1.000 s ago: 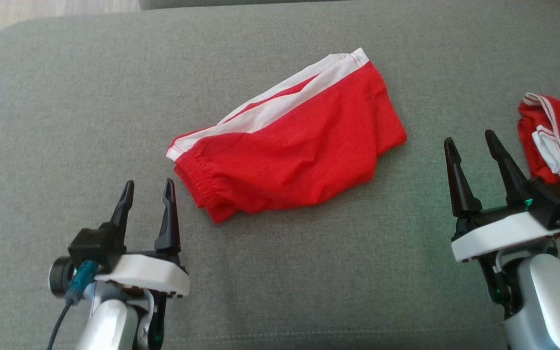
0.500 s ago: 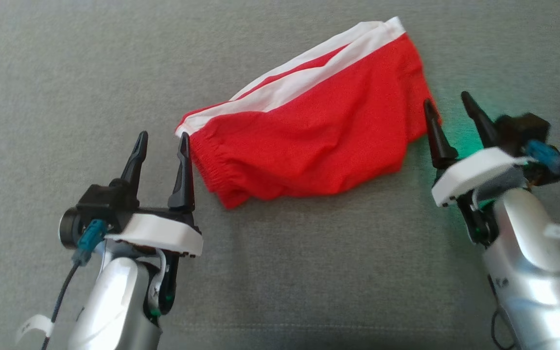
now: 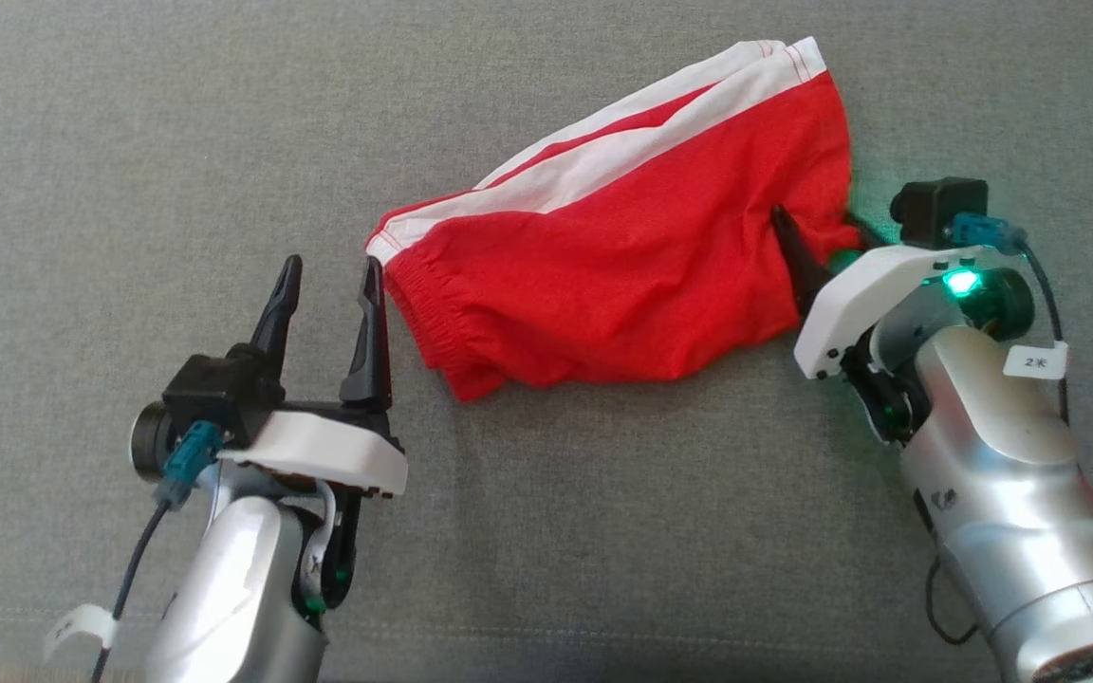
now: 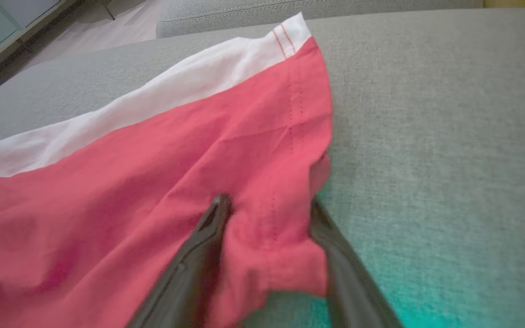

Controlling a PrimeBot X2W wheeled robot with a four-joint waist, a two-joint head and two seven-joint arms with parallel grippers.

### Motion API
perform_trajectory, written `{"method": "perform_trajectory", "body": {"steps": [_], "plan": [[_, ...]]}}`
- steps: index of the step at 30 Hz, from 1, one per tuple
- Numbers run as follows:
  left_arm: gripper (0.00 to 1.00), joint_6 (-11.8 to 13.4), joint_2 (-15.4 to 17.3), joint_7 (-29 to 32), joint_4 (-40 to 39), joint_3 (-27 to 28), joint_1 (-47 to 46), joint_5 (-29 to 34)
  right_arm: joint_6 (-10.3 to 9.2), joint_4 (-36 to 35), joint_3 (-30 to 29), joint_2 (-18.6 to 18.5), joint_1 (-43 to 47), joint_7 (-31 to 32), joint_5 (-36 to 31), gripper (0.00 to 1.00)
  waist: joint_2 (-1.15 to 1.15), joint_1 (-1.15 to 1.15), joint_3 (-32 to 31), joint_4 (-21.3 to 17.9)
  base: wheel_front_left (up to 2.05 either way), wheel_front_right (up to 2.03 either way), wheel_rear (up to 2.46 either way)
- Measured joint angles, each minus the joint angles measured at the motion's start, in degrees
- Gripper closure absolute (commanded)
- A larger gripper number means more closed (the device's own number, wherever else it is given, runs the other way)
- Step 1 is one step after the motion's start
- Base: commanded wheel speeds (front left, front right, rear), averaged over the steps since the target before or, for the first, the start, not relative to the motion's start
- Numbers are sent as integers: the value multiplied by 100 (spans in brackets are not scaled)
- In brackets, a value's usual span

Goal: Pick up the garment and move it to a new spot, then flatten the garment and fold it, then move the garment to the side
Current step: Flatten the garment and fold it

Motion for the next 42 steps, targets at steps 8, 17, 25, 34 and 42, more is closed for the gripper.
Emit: {"method": "perform_trajectory", "body": {"steps": [8,17,25,34,42], "plan": [[0,-1,-13,0,-10,52,2,2,0,26,155,35,82,-305,594,100,0,0,-34,-41,0,0,0],[0,0,1,-24,-58,224,92,51,0,-593,-130,27,1105,-933,1042,100,0,0,-167,-325,0,0,0],[0,0,116,-25,-62,261,262,51,0,-1263,-589,94,2085,-1045,1087,100,0,0,-313,-617,0,0,0],[0,2,148,-24,-89,264,354,41,0,-2142,-1213,297,3028,-724,856,100,0,0,-450,-763,0,0,0],[0,3,148,-23,-57,226,400,1,0,-3051,-1217,308,3073,-73,265,100,0,0,-597,-655,0,0,0]]}}
